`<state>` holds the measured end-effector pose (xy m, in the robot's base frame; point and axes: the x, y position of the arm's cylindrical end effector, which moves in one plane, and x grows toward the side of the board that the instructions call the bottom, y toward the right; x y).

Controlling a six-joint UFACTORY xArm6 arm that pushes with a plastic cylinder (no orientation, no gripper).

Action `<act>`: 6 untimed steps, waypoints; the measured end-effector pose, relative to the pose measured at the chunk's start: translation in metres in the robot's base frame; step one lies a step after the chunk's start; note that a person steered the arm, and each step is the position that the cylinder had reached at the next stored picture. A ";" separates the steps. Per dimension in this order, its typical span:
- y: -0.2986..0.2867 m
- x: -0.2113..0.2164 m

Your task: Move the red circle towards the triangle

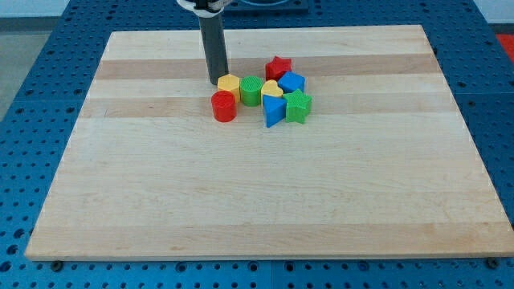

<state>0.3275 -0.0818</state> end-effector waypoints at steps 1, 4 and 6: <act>-0.012 0.000; -0.028 0.045; -0.001 0.062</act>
